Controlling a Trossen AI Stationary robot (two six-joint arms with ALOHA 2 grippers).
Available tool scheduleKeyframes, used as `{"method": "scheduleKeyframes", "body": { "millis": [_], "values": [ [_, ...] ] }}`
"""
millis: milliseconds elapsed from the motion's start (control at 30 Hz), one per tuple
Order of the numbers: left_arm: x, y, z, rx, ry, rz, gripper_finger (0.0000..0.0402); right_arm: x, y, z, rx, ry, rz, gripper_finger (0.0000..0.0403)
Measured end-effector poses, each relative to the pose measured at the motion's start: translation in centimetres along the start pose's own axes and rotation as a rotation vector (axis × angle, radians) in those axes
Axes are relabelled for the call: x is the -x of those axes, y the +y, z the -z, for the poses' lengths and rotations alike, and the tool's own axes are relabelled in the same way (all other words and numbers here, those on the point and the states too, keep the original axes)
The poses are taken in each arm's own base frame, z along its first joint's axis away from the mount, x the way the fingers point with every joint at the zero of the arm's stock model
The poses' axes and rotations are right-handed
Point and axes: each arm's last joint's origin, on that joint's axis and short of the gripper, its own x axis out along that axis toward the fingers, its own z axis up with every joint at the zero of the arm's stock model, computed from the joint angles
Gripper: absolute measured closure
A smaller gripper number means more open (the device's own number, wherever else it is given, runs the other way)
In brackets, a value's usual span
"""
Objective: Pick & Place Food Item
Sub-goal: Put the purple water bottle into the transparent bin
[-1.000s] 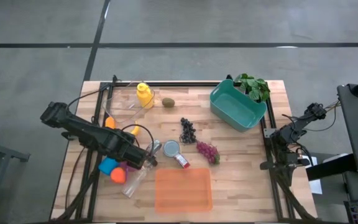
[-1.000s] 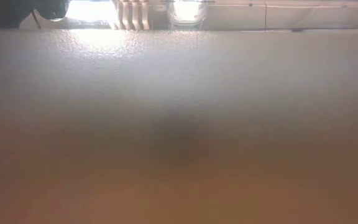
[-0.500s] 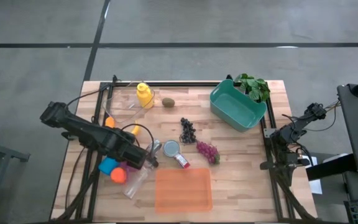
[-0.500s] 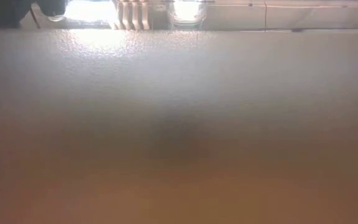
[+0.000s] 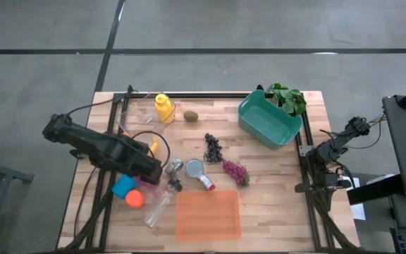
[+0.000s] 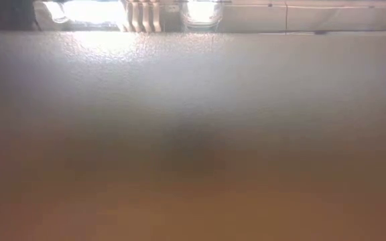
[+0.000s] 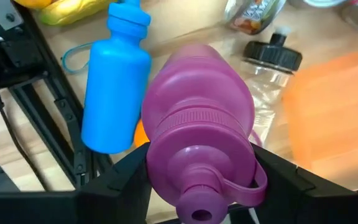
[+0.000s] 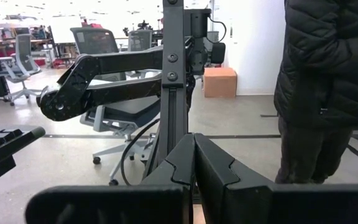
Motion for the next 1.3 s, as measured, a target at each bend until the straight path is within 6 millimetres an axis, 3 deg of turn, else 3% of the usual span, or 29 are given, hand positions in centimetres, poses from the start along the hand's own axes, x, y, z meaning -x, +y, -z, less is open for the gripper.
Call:
{"method": "scheduleKeyframes", "body": {
  "millis": [400, 800, 1300],
  "values": [
    [2.5, 2.3, -2.5, 0.105, -0.101, 0.121, 0.0186, 0.0, 0.0, 0.0, 0.000, 0.000, 0.000, 0.0395],
    [5.0, 6.5, -5.1, 0.177, -0.270, 0.237, 0.0183, 0.0, 0.0, 0.0, 0.000, 0.000, 0.000, 0.0395],
    [7.5, 12.2, -5.2, 0.316, -0.547, 0.370, 0.0187, 0.0, 0.0, 0.0, 0.001, 0.000, 0.000, 0.0395]
  ]
}}
